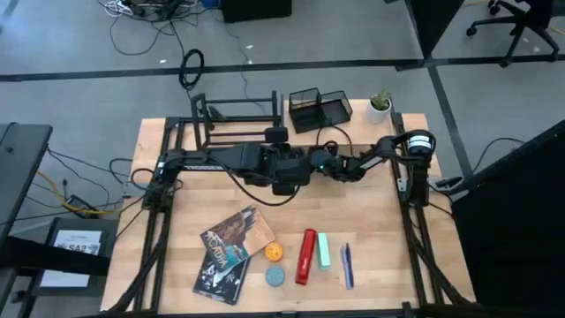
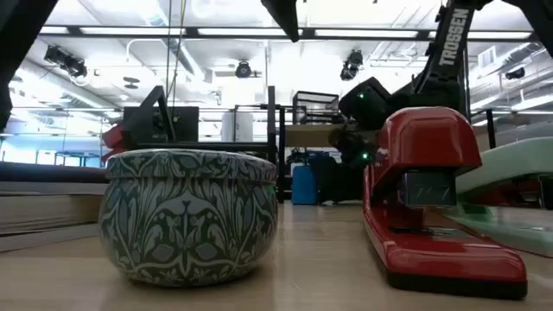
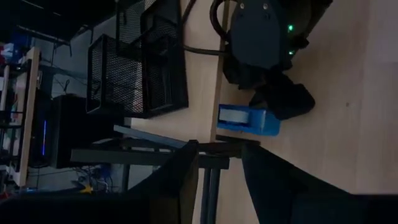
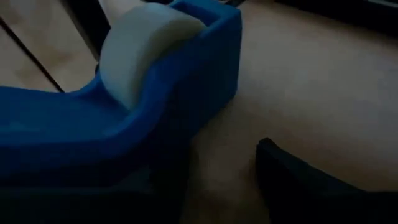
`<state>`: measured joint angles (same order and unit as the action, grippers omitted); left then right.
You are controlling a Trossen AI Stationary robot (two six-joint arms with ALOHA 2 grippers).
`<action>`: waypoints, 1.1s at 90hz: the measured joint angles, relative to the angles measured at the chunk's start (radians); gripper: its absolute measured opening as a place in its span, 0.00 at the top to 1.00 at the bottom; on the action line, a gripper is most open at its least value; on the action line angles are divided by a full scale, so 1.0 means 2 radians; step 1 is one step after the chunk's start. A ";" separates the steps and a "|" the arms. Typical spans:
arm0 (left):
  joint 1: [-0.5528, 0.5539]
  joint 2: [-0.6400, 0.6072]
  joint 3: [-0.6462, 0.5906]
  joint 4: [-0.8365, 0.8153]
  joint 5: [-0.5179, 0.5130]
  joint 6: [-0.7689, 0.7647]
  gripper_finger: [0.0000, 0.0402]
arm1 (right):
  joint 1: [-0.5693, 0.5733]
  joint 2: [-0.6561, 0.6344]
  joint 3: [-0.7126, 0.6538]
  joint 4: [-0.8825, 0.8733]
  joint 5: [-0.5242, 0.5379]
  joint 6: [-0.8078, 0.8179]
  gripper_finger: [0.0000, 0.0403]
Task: Stock shelves
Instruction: Put the blue tape dispenser under the shelf
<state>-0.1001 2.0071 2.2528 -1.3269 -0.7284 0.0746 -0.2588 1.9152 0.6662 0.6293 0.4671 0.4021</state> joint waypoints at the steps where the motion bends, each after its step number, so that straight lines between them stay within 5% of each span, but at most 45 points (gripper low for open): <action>1: 0.000 0.000 0.000 0.000 0.000 0.000 0.74 | 0.000 0.000 0.000 0.000 0.000 0.000 0.62; 40: 0.000 0.000 0.000 0.000 0.000 0.000 0.74 | 0.008 -0.005 0.000 0.007 -0.016 -0.013 0.62; 63: 0.000 0.000 0.000 0.000 0.000 0.000 0.74 | 0.068 -0.064 0.002 -0.109 -0.012 -0.007 0.62; 80: 0.000 0.000 0.000 -0.005 -0.018 0.000 0.74 | 0.121 -0.177 0.001 -0.237 -0.017 -0.046 0.62; 99: -0.001 0.000 0.000 -0.038 -0.019 -0.040 0.74 | 0.113 -0.401 0.002 -0.369 -0.105 -0.110 0.62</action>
<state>-0.1027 2.0071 2.2528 -1.4029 -0.7661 -0.0062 -0.0324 1.1142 0.6703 -0.1092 0.2574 0.1818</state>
